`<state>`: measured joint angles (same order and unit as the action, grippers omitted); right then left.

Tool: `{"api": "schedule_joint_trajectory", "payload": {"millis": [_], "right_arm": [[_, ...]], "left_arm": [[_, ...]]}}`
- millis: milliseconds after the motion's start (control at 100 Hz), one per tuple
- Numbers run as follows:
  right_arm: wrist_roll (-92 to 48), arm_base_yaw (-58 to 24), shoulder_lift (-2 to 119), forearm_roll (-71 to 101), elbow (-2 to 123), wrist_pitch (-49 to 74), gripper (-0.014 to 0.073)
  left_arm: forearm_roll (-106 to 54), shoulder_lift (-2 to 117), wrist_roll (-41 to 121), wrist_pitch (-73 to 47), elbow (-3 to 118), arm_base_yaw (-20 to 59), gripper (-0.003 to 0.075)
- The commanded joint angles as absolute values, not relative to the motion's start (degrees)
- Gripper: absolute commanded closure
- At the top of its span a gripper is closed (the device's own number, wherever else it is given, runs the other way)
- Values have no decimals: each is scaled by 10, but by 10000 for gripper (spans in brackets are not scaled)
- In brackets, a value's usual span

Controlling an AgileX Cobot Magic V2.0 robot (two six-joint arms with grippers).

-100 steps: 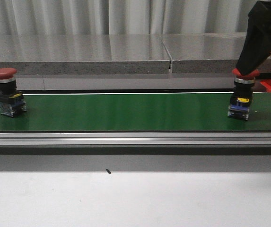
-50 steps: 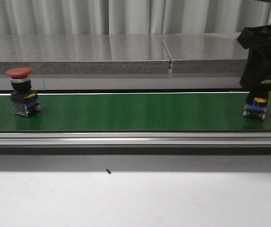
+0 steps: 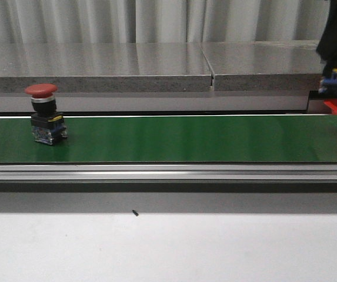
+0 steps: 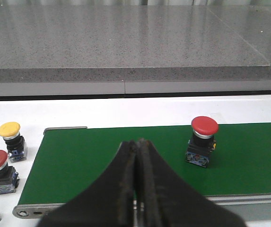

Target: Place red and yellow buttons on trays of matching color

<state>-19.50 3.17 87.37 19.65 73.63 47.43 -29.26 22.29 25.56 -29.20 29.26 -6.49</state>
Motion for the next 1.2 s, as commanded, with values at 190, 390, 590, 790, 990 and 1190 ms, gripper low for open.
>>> {"api": "schedule_joint_trajectory", "payload": {"millis": [190,390,590,790,990,1190], "right_arm": [[-200,180,894,196,823,463,378],[-200,222,990,196,861,446,378],[-200,225,1066,196,895,410,378],[-200,226,1109,193,913,383,378],[-200,227,1135,192,917,378,378],[-200,227,1146,192,917,382,372]], "left_arm": [[-304,227,255,-251,307,-61,741],[-304,227,255,-251,307,-61,741],[-304,227,255,-251,307,-61,741],[-304,227,255,-251,307,-61,741],[-304,227,255,-251,307,-61,741],[-304,227,255,-251,307,-61,741]]}}
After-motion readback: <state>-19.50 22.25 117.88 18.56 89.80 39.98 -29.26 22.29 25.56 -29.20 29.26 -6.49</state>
